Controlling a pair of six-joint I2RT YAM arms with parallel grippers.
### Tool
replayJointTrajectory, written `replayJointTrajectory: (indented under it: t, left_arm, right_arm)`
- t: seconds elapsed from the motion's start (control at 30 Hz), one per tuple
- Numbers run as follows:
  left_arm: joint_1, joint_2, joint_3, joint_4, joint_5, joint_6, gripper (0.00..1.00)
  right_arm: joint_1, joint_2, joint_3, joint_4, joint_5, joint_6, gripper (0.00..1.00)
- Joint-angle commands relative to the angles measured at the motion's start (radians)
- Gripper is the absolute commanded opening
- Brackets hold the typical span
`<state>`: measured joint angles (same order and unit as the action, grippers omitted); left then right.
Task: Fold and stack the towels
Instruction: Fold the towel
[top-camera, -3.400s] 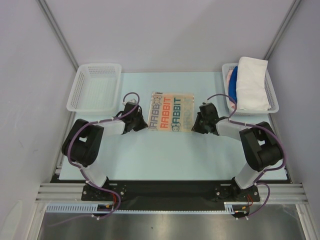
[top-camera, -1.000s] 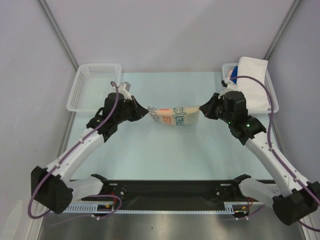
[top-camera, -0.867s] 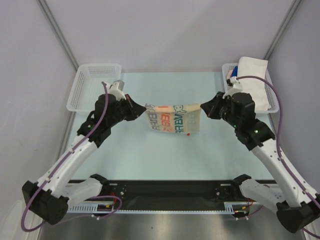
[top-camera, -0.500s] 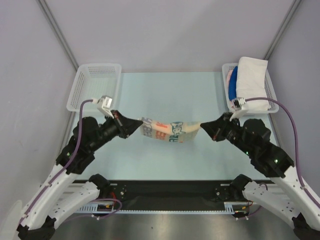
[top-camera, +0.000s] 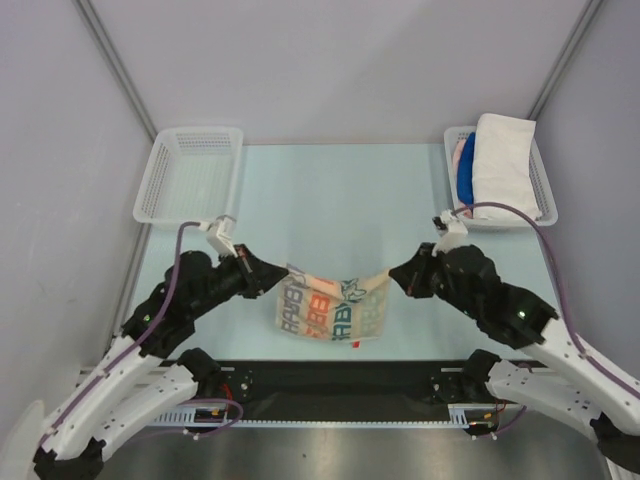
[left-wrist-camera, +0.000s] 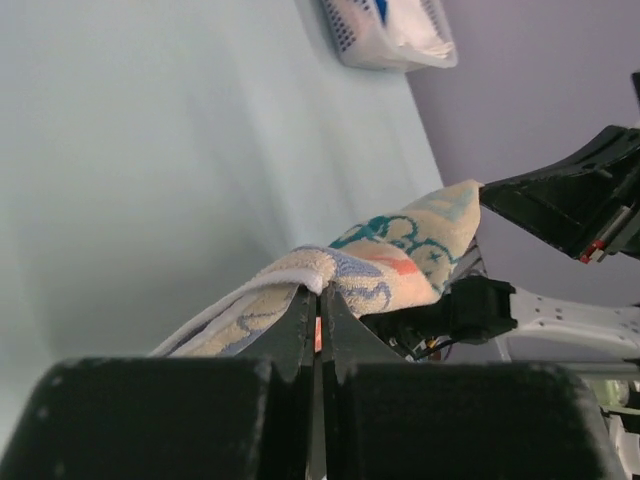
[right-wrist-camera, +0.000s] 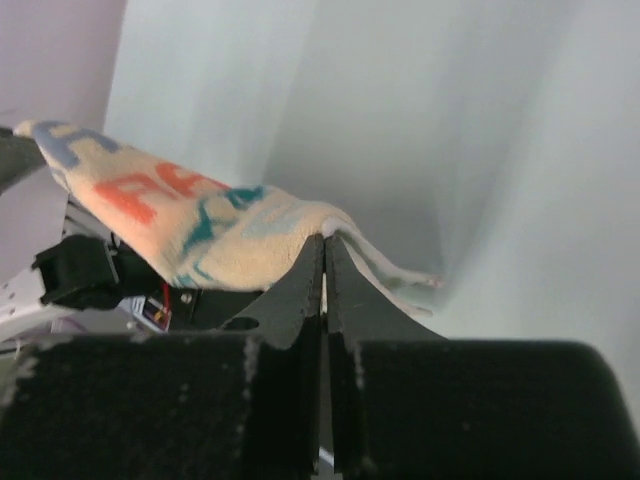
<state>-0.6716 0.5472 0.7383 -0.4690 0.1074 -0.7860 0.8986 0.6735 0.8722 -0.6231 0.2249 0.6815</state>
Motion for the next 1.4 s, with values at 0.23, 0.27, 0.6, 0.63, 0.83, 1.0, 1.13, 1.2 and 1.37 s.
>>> replayJointTrajectory:
  t: [0.23, 0.27, 0.6, 0.63, 0.83, 1.0, 1.13, 1.2, 1.37]
  left_arm:
    - [0.282, 0.675, 0.082, 0.426, 0.155, -0.025, 0.00]
    - [0.315, 0.742, 0.137, 0.438, 0.161, -0.024, 0.00]
    - [0.431, 1.352, 0.558, 0.537, 0.362, -0.035, 0.13]
    - [0.434, 1.372, 0.584, 0.527, 0.371, -0.038, 0.15]
    - [0.451, 1.401, 0.679, 0.481, 0.351, -0.016, 0.61]
    - [0.435, 1.340, 0.665, 0.477, 0.356, 0.011, 0.52]
    - [0.397, 1.404, 0.693, 0.446, 0.382, 0.031, 0.46]
    - [0.391, 1.456, 0.740, 0.399, 0.438, 0.069, 0.46]
    - [0.386, 1.588, 0.858, 0.348, 0.540, 0.097, 0.47]
  right_arm:
    - [-0.509, 0.668, 0.108, 0.433, -0.459, -0.092, 0.03]
    - [-0.529, 0.728, 0.135, 0.465, -0.481, -0.095, 0.02]
    - [-0.665, 1.224, 0.462, 0.528, -0.613, -0.096, 0.34]
    - [-0.671, 1.248, 0.481, 0.520, -0.624, -0.099, 0.39]
    - [-0.695, 1.220, 0.516, 0.468, -0.564, -0.097, 0.69]
    - [-0.630, 1.189, 0.522, 0.453, -0.547, -0.111, 0.51]
    - [-0.561, 1.279, 0.596, 0.450, -0.601, -0.105, 0.36]
    - [-0.555, 1.328, 0.599, 0.471, -0.643, -0.079, 0.36]
    - [-0.563, 1.437, 0.622, 0.519, -0.748, -0.060, 0.34]
